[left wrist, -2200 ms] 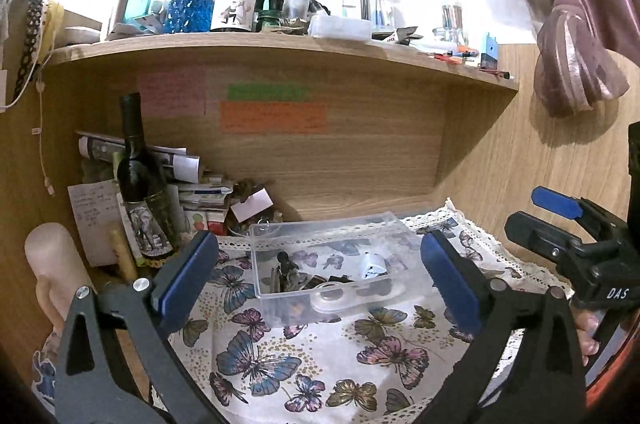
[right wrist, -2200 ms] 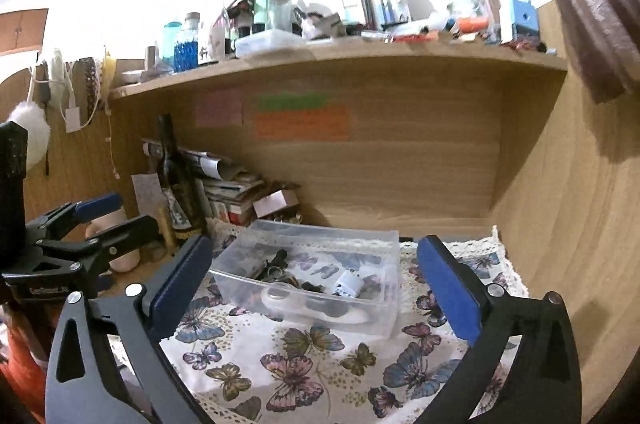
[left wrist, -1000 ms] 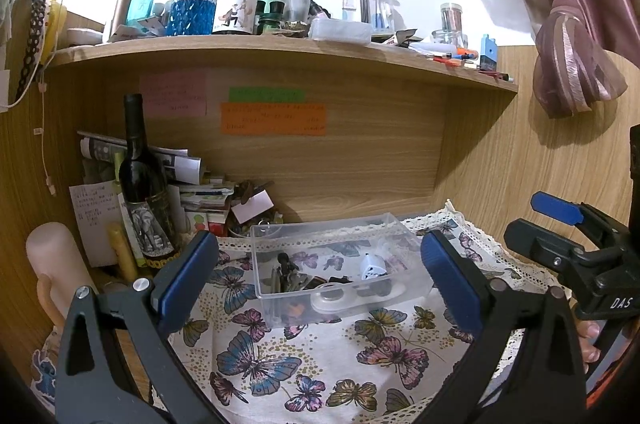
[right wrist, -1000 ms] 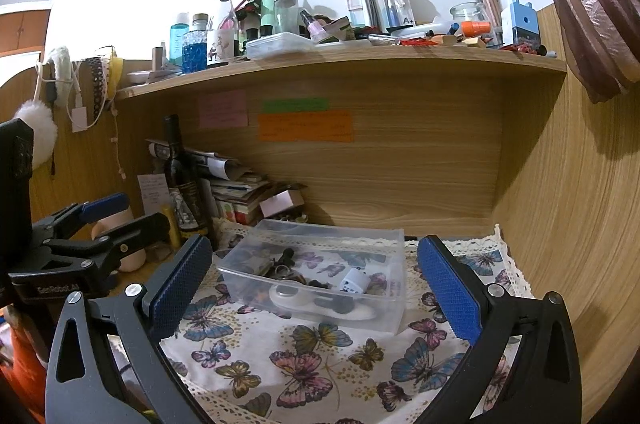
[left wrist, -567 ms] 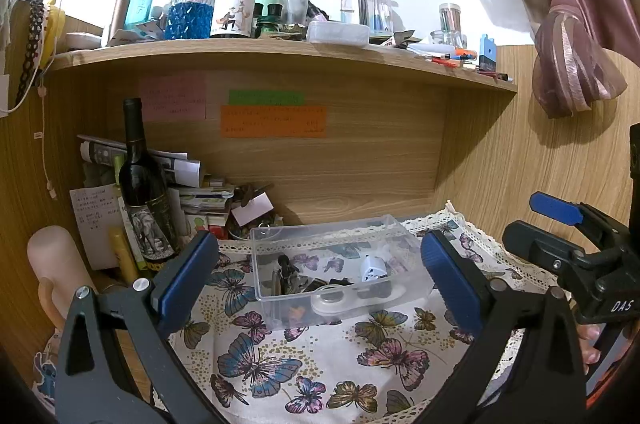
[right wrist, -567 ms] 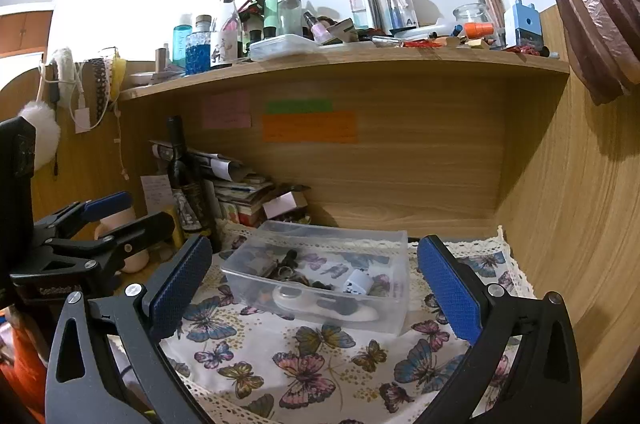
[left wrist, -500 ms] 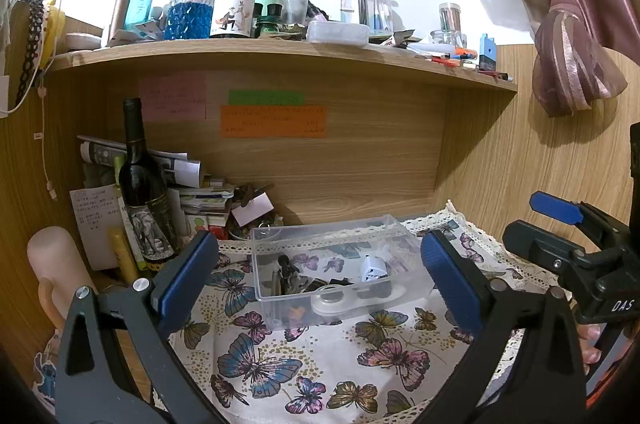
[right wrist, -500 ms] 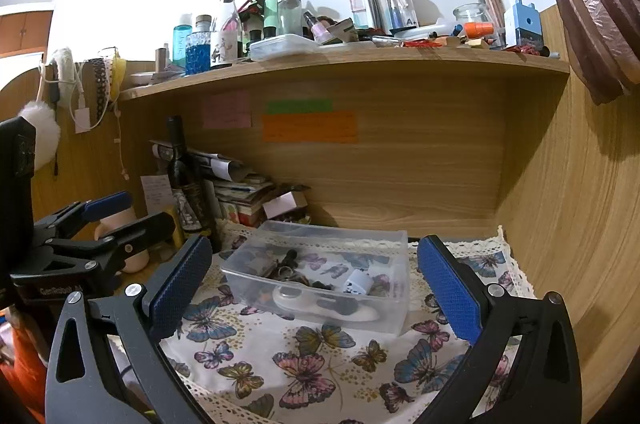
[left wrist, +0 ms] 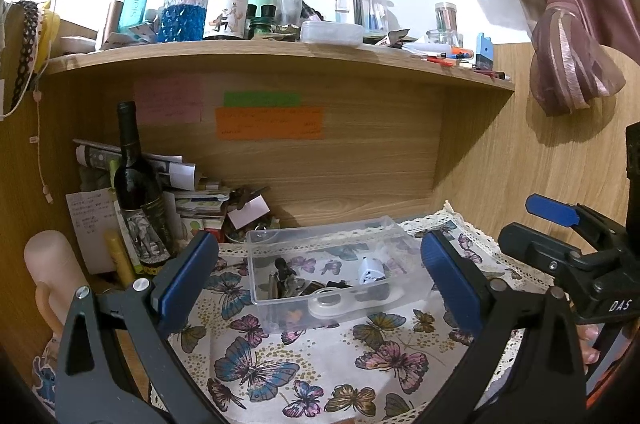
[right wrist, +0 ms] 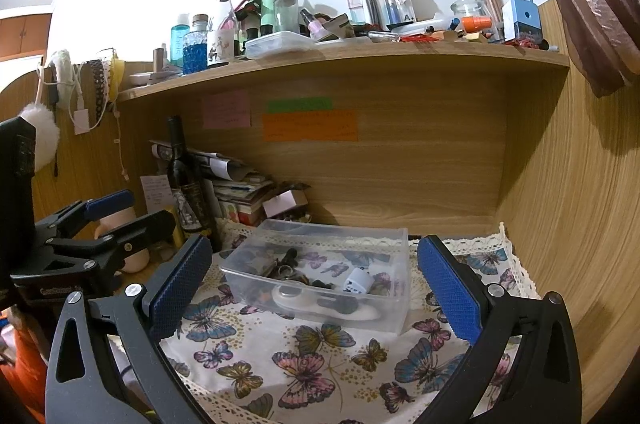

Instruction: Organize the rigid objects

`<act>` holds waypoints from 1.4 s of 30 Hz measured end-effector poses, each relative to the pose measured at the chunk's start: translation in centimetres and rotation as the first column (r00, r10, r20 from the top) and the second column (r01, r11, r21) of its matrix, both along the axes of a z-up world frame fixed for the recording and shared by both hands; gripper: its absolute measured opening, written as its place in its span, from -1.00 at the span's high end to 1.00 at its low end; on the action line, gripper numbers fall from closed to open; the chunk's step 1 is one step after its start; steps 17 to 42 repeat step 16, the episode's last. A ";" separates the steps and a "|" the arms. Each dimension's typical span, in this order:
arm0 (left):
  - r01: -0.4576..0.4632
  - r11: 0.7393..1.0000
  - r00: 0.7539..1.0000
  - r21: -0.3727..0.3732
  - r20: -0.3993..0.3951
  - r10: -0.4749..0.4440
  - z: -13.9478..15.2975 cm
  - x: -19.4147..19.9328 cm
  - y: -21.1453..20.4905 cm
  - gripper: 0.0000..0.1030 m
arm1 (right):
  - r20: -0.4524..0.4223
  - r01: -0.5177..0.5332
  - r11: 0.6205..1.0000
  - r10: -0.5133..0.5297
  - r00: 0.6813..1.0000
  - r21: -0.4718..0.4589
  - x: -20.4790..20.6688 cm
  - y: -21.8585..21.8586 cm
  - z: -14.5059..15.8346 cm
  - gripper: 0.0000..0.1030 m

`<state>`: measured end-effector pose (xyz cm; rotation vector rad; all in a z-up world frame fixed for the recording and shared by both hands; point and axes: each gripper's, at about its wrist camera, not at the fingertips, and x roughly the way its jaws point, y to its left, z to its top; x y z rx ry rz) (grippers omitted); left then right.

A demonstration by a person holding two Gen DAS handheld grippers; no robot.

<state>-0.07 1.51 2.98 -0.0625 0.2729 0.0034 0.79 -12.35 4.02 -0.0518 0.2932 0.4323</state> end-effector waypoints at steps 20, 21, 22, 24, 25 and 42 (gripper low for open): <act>0.020 1.000 1.000 -0.001 0.005 -0.020 -0.1 0.0 -0.2 -0.99 | -0.026 0.007 1.000 -0.007 1.000 0.010 0.7 -0.1 -0.5 -1.00; 0.020 1.000 1.000 -0.001 0.005 -0.020 -0.1 0.0 -0.2 -0.99 | -0.026 0.007 1.000 -0.007 1.000 0.010 0.7 -0.1 -0.5 -1.00; 0.020 1.000 1.000 -0.001 0.005 -0.020 -0.1 0.0 -0.2 -0.99 | -0.026 0.007 1.000 -0.007 1.000 0.010 0.7 -0.1 -0.5 -1.00; 0.020 1.000 1.000 -0.001 0.005 -0.020 -0.1 0.0 -0.2 -0.99 | -0.026 0.007 1.000 -0.007 1.000 0.010 0.7 -0.1 -0.5 -1.00; 0.020 1.000 1.000 -0.001 0.005 -0.020 -0.1 0.0 -0.2 -0.99 | -0.026 0.007 1.000 -0.007 1.000 0.010 0.7 -0.1 -0.5 -1.00; 0.020 1.000 1.000 -0.001 0.005 -0.020 -0.1 0.0 -0.2 -0.99 | -0.026 0.007 1.000 -0.007 1.000 0.010 0.7 -0.1 -0.5 -1.00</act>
